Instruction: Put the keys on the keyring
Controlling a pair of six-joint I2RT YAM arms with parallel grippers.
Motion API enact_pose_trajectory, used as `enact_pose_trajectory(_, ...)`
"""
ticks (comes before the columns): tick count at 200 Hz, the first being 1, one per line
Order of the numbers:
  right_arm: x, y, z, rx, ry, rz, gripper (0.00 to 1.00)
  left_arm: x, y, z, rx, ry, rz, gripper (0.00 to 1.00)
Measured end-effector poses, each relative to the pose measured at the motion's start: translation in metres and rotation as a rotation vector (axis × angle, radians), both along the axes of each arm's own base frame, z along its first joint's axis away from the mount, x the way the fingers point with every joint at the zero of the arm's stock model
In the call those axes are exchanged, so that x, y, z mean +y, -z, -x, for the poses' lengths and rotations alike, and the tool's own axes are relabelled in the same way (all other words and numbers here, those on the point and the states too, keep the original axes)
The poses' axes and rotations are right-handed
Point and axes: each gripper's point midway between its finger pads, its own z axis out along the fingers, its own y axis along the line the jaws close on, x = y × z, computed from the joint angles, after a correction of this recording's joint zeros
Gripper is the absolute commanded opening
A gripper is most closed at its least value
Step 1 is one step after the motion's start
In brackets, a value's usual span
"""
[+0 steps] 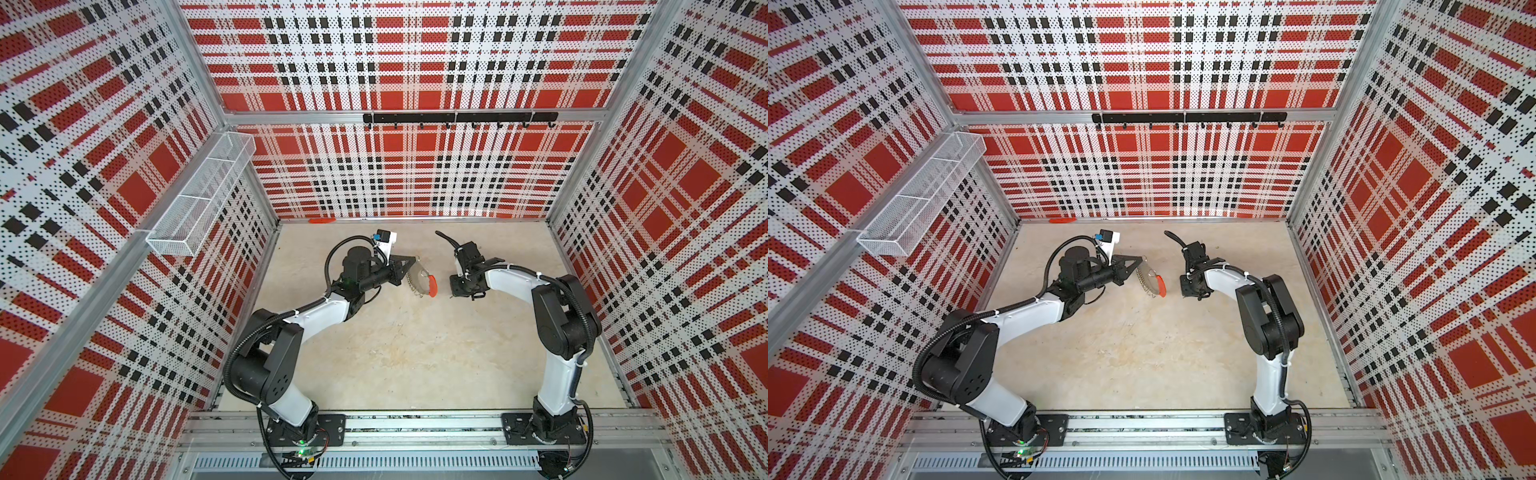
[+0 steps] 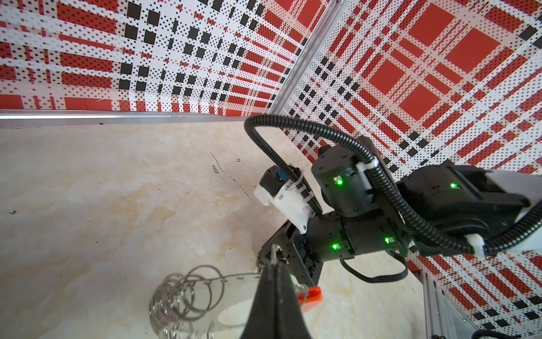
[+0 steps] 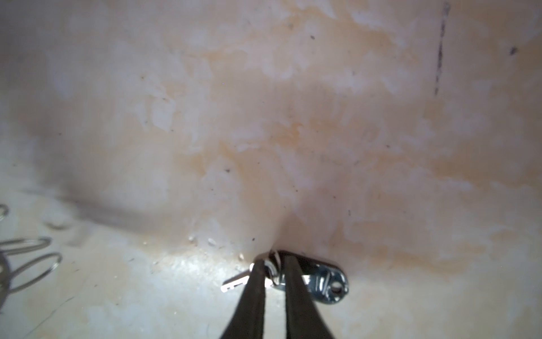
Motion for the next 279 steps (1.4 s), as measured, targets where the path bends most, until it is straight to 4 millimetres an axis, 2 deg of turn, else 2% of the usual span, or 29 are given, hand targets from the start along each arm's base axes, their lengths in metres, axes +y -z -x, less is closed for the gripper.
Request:
enact_pose_trajectory(19,0.001,-0.008,0.000,-0.011,0.001,-0.026,0.38,0.000,-0.001,0.000,-0.002,0.000,0.003,0.00)
enact_pose_trajectory(46,-0.008,-0.029,0.002,-0.067,0.047,-0.096,0.44,0.000,-0.001,0.000,-0.001,0.000,0.005,0.00)
enact_pose_trajectory(67,-0.012,-0.041,0.009,-0.116,0.098,-0.196,0.44,0.000,-0.001,0.000,-0.003,-0.005,0.005,0.00)
enact_pose_trajectory(77,-0.011,-0.043,0.011,-0.135,0.117,-0.252,0.40,0.001,-0.001,-0.001,-0.003,-0.010,0.004,0.00)
enact_pose_trajectory(117,-0.008,-0.028,0.019,-0.133,0.187,-0.349,0.31,0.003,0.000,-0.002,0.003,-0.029,0.006,0.00)
enact_pose_trajectory(153,-0.003,-0.031,0.013,-0.164,0.185,-0.383,0.27,0.003,-0.001,-0.002,0.005,-0.030,0.009,0.00)
enact_pose_trajectory(183,-0.001,-0.029,0.012,-0.163,0.181,-0.393,0.27,0.002,-0.001,-0.001,0.006,-0.027,0.010,0.00)
enact_pose_trajectory(279,-0.006,-0.004,0.012,-0.122,0.184,-0.335,0.26,0.001,-0.001,-0.001,0.006,-0.026,0.010,0.00)
